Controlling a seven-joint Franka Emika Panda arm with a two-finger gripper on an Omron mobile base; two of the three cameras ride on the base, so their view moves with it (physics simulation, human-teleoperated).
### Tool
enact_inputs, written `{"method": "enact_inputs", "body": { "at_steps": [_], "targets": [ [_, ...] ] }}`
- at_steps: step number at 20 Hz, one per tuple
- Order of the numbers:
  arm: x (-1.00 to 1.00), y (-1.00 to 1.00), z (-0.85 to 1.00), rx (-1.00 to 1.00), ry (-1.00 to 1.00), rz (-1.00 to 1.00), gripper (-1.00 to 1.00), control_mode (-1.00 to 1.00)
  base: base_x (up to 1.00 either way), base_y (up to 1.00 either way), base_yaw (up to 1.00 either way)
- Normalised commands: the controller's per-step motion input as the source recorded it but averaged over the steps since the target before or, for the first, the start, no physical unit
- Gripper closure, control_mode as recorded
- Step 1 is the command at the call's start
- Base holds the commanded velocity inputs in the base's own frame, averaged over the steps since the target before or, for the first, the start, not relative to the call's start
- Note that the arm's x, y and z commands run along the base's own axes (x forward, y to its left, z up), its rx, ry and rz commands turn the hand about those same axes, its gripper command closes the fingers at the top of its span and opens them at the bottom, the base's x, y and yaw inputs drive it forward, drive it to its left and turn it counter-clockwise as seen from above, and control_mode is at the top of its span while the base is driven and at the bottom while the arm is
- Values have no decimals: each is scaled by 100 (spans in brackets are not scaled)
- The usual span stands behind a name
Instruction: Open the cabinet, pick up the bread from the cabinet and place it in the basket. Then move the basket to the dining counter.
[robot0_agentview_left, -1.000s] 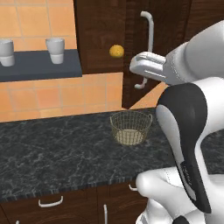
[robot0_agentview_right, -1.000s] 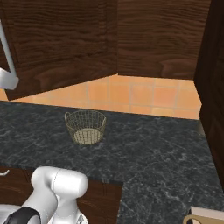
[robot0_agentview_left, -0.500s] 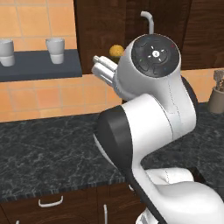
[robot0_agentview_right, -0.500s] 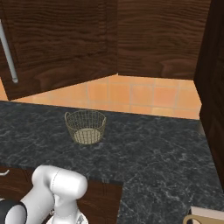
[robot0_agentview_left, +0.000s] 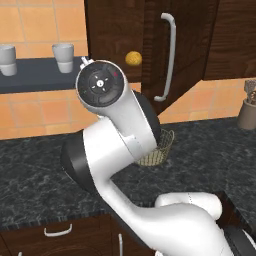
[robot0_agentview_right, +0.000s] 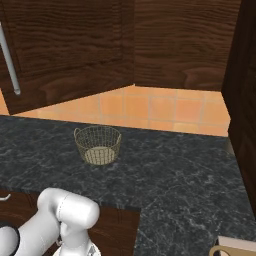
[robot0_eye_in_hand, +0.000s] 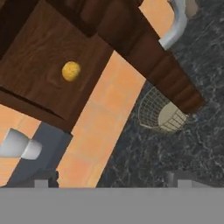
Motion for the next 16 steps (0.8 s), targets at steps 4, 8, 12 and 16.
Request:
{"method": "enact_inputs", "body": {
  "at_steps": [4,8,12,16],
  "targets": [
    [64,0,-49,14,-30,-29,-100,-100,0,0,0],
    [66,1,-6,15,-16,-54,-100,-100,0,0,0],
    [15,18,24,28,-12,-46,-100,-100,0,0,0],
    [1,-3,3,28,-9,-35,-100,-100,0,0,0]
  ]
}}
